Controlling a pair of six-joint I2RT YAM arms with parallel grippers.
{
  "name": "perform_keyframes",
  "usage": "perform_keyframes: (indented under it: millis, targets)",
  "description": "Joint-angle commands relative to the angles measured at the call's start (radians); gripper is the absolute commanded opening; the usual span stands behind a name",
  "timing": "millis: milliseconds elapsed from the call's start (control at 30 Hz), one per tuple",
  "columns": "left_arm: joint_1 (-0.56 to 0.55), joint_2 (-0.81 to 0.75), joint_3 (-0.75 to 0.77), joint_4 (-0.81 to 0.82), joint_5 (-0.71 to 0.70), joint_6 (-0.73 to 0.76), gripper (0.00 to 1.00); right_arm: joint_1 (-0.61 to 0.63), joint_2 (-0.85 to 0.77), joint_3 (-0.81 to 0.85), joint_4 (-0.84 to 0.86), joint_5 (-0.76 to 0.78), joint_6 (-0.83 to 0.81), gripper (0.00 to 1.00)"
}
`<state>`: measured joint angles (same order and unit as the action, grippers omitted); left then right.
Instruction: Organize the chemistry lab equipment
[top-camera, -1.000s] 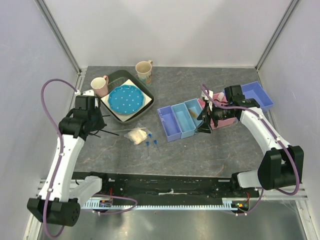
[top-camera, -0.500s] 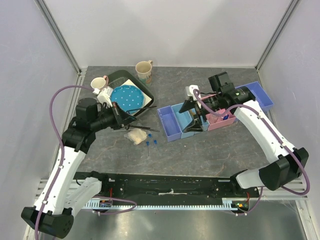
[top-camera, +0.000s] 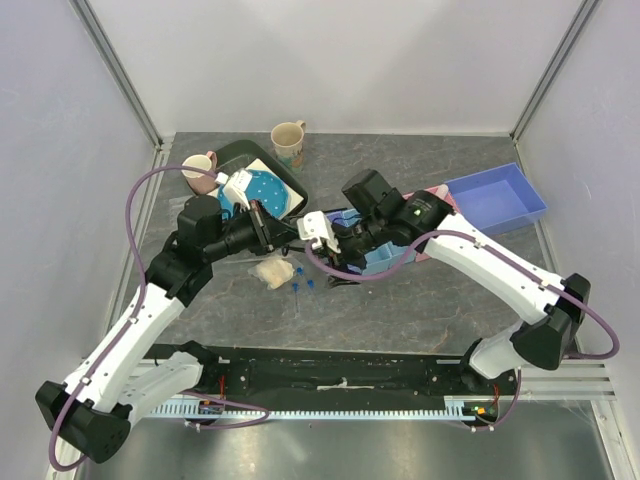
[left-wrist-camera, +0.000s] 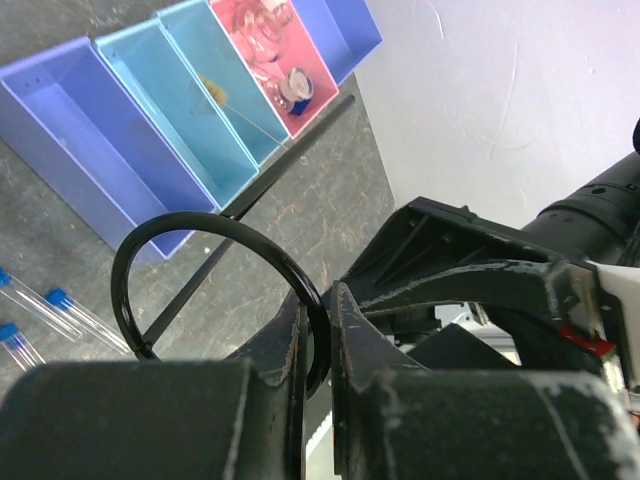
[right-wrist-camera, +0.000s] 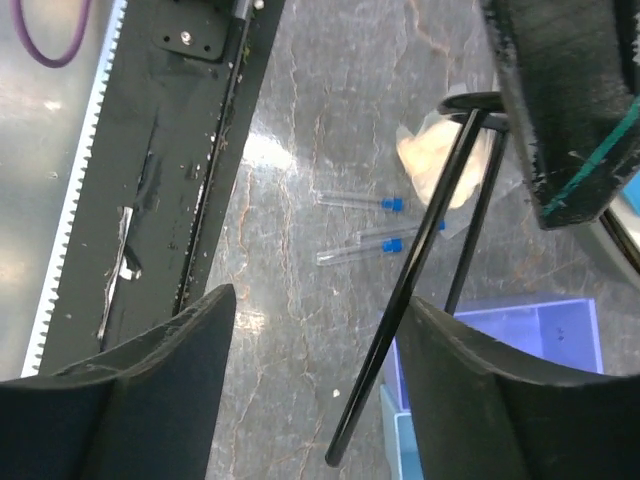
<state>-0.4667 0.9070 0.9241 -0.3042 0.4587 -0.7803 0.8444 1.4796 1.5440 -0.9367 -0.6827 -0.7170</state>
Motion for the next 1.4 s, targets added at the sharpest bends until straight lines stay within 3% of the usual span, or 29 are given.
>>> perform_keyframes:
  millis: [0,33,67,133,167,200,333,400,433,533,667,767,900,1067,1167,1267,1367]
  targets:
    - [-0.015,-0.010,-0.010,0.111,-0.060,-0.065,0.02,0.030,0.027,0.041,0.033,0.110,0.091,0.65]
    - [-0.019,-0.010,-0.011,0.109,-0.063,-0.066,0.02,0.031,0.034,0.045,0.035,0.114,0.105,0.59]
    - [-0.020,-0.011,-0.013,0.112,-0.064,-0.068,0.02,0.033,0.050,0.053,0.038,0.117,0.114,0.39]
    - [-0.021,-0.014,-0.019,0.112,-0.075,-0.070,0.02,0.033,0.070,0.091,0.036,0.127,0.155,0.18]
    - [-0.023,-0.019,-0.021,0.111,-0.080,-0.068,0.02,0.033,0.086,0.105,0.027,0.132,0.165,0.03]
    - [-0.021,-0.019,-0.022,0.103,-0.090,-0.066,0.02,0.035,0.093,0.131,0.024,0.138,0.180,0.00]
    - [-0.021,-0.055,-0.011,0.083,-0.121,-0.054,0.02,0.030,0.084,0.149,0.007,0.176,0.147,0.00]
    - [-0.020,-0.071,-0.001,0.056,-0.141,-0.034,0.23,0.016,0.077,0.149,-0.019,0.184,0.126,0.00]
    - [-0.020,-0.080,0.016,0.042,-0.149,-0.025,0.50,0.007,0.068,0.149,-0.031,0.181,0.101,0.00]
    - [-0.018,-0.123,0.062,-0.024,-0.189,0.038,0.75,-0.037,0.038,0.151,-0.092,0.196,0.029,0.00]
    - [-0.016,-0.166,0.137,-0.150,-0.314,0.194,0.84,-0.142,-0.022,0.149,-0.158,0.267,-0.039,0.00]
    - [-0.016,-0.206,0.142,-0.220,-0.423,0.310,0.91,-0.302,-0.059,0.180,-0.204,0.293,-0.085,0.00]
    - [-0.016,-0.276,0.046,-0.289,-0.578,0.418,0.96,-0.605,-0.077,0.205,-0.273,0.359,-0.195,0.00]
    - [-0.016,-0.339,-0.082,-0.260,-0.606,0.484,0.98,-0.919,0.008,0.263,-0.339,0.416,-0.375,0.00]
    - [-0.016,-0.368,-0.158,-0.236,-0.598,0.492,0.98,-1.030,0.149,0.412,-0.416,0.414,-0.429,0.00]
    - [-0.016,-0.394,-0.226,-0.220,-0.606,0.493,0.98,-1.065,0.289,0.533,-0.499,0.423,-0.469,0.00]
    - [-0.016,-0.424,-0.261,-0.213,-0.614,0.487,0.98,-1.065,0.366,0.545,-0.502,0.463,-0.510,0.03]
